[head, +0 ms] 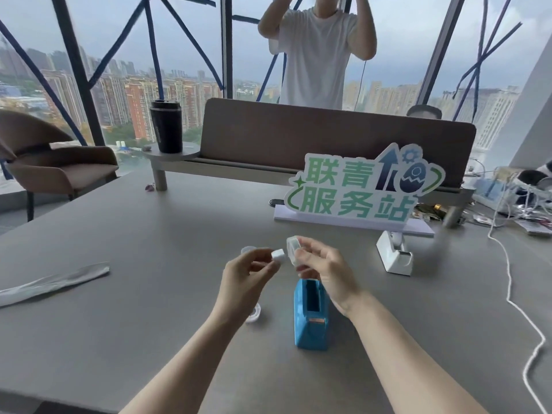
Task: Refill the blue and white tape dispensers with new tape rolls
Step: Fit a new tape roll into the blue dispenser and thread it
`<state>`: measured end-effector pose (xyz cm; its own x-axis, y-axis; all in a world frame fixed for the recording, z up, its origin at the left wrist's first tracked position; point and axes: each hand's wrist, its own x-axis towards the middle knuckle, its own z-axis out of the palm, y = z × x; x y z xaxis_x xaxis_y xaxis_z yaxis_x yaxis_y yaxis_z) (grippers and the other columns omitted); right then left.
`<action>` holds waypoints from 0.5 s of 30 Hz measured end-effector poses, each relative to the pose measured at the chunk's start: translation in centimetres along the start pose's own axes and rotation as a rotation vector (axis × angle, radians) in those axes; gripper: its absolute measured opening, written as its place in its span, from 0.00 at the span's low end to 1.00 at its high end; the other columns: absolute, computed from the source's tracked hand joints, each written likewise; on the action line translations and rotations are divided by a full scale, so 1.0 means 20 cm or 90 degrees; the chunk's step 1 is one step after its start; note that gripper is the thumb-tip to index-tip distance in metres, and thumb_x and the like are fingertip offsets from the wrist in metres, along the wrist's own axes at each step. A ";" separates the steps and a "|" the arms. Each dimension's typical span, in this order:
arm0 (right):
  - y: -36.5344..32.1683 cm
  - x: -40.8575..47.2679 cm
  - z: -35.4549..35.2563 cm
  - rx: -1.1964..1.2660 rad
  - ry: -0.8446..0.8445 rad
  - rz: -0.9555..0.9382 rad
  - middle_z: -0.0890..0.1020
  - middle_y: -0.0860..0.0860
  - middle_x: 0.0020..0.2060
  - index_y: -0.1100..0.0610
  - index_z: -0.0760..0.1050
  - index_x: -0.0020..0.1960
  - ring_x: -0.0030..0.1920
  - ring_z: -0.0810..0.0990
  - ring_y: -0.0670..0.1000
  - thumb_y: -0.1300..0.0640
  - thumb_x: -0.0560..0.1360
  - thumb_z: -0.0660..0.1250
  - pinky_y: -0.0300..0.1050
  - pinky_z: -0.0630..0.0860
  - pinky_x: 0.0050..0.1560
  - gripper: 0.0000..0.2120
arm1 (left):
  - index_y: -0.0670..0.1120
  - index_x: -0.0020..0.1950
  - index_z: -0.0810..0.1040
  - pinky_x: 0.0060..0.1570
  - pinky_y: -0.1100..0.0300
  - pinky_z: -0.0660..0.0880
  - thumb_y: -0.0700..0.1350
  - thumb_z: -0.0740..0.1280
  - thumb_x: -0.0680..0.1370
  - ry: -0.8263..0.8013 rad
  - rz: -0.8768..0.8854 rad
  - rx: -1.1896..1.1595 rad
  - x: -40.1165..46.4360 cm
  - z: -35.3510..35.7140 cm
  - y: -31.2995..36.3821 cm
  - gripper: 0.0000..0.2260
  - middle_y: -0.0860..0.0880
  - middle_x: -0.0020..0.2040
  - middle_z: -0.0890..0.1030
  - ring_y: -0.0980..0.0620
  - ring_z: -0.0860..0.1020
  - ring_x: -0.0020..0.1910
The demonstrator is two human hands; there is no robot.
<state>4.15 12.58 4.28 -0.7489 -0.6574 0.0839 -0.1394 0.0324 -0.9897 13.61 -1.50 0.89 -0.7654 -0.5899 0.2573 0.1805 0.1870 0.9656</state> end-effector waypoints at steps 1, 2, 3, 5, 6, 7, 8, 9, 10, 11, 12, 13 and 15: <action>0.00 -0.01 -0.02 -0.007 -0.010 -0.003 0.83 0.55 0.47 0.50 0.79 0.60 0.44 0.79 0.48 0.47 0.71 0.67 0.43 0.76 0.48 0.18 | 0.52 0.46 0.84 0.40 0.65 0.74 0.42 0.74 0.72 -0.010 0.010 -0.007 0.00 0.03 0.02 0.06 0.50 0.38 0.83 0.59 0.78 0.34; 0.00 -0.03 -0.03 -0.014 -0.019 -0.009 0.84 0.55 0.49 0.49 0.79 0.59 0.44 0.79 0.48 0.47 0.72 0.66 0.43 0.75 0.47 0.17 | 0.54 0.45 0.83 0.40 0.67 0.75 0.41 0.74 0.72 -0.020 0.019 -0.015 0.01 0.06 0.04 0.07 0.51 0.39 0.83 0.59 0.78 0.35; 0.00 -0.04 -0.04 -0.017 -0.024 -0.014 0.84 0.55 0.50 0.49 0.80 0.59 0.44 0.79 0.48 0.47 0.72 0.65 0.43 0.75 0.47 0.17 | 0.55 0.45 0.83 0.40 0.67 0.76 0.41 0.74 0.72 -0.029 0.029 -0.015 0.00 0.08 0.05 0.08 0.52 0.38 0.84 0.59 0.79 0.36; 0.00 -0.05 -0.07 -0.016 -0.028 -0.023 0.84 0.54 0.51 0.49 0.79 0.60 0.44 0.79 0.49 0.47 0.73 0.65 0.43 0.75 0.46 0.17 | 0.57 0.44 0.83 0.43 0.63 0.78 0.41 0.74 0.73 -0.045 0.048 0.005 0.00 0.11 0.07 0.09 0.54 0.39 0.86 0.57 0.81 0.39; 0.00 -0.06 -0.08 -0.019 -0.027 -0.026 0.84 0.54 0.52 0.49 0.79 0.60 0.44 0.79 0.49 0.47 0.73 0.64 0.44 0.75 0.46 0.17 | 0.57 0.44 0.83 0.45 0.62 0.80 0.41 0.73 0.73 -0.049 0.054 0.015 0.00 0.13 0.07 0.10 0.56 0.39 0.86 0.55 0.82 0.40; 0.01 -0.06 -0.09 -0.027 -0.024 -0.029 0.84 0.54 0.52 0.48 0.79 0.60 0.44 0.79 0.49 0.46 0.73 0.64 0.45 0.75 0.47 0.17 | 0.57 0.44 0.83 0.46 0.61 0.80 0.41 0.73 0.73 -0.050 0.059 0.026 0.00 0.14 0.08 0.10 0.58 0.40 0.86 0.54 0.83 0.41; 0.01 -0.07 -0.10 -0.038 -0.020 -0.033 0.84 0.55 0.52 0.48 0.79 0.60 0.44 0.79 0.49 0.46 0.73 0.64 0.45 0.75 0.47 0.17 | 0.57 0.45 0.83 0.47 0.61 0.81 0.41 0.73 0.73 -0.050 0.067 0.040 0.00 0.15 0.08 0.10 0.59 0.40 0.86 0.53 0.83 0.42; 0.01 -0.08 -0.11 -0.047 -0.016 -0.039 0.83 0.56 0.51 0.48 0.79 0.60 0.44 0.79 0.49 0.46 0.73 0.65 0.45 0.76 0.47 0.17 | 0.56 0.46 0.84 0.47 0.61 0.81 0.41 0.74 0.73 -0.051 0.074 0.055 0.00 0.15 0.08 0.09 0.59 0.40 0.86 0.53 0.83 0.42; 0.01 -0.08 -0.12 -0.055 -0.011 -0.045 0.83 0.57 0.50 0.49 0.78 0.61 0.44 0.79 0.48 0.47 0.74 0.66 0.44 0.76 0.47 0.17 | 0.53 0.48 0.85 0.45 0.62 0.80 0.42 0.74 0.73 -0.056 0.080 0.069 0.00 0.16 0.09 0.07 0.57 0.40 0.86 0.53 0.83 0.42; 0.02 -0.08 -0.13 -0.063 -0.006 -0.052 0.82 0.57 0.49 0.50 0.77 0.62 0.44 0.80 0.47 0.48 0.74 0.67 0.41 0.76 0.46 0.17 | 0.50 0.49 0.85 0.44 0.63 0.79 0.42 0.74 0.72 -0.064 0.085 0.081 0.00 0.17 0.09 0.07 0.54 0.41 0.86 0.55 0.83 0.41; 0.02 -0.09 -0.14 -0.073 -0.005 -0.058 0.82 0.56 0.49 0.51 0.77 0.63 0.45 0.80 0.46 0.49 0.75 0.67 0.39 0.76 0.45 0.17 | 0.48 0.50 0.85 0.42 0.64 0.78 0.43 0.74 0.72 -0.070 0.088 0.091 0.01 0.17 0.09 0.07 0.53 0.41 0.86 0.56 0.83 0.40; 0.03 -0.09 -0.15 -0.082 -0.004 -0.063 0.82 0.54 0.49 0.51 0.76 0.64 0.45 0.80 0.45 0.50 0.76 0.68 0.39 0.77 0.45 0.17 | 0.46 0.51 0.85 0.42 0.66 0.77 0.43 0.74 0.72 -0.072 0.089 0.099 0.01 0.18 0.09 0.08 0.52 0.42 0.86 0.58 0.83 0.40; 0.04 -0.08 -0.16 -0.093 -0.001 -0.070 0.82 0.53 0.50 0.49 0.77 0.63 0.47 0.81 0.46 0.50 0.75 0.68 0.41 0.78 0.48 0.16 | 0.47 0.50 0.86 0.43 0.67 0.78 0.42 0.75 0.71 -0.071 0.078 0.103 0.03 0.19 0.10 0.08 0.53 0.41 0.86 0.59 0.83 0.39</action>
<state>3.23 16.14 3.80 -0.7230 -0.6638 0.1912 -0.3136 0.0687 -0.9471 11.24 1.54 2.87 -0.8085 -0.4667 0.3585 0.1823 0.3807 0.9066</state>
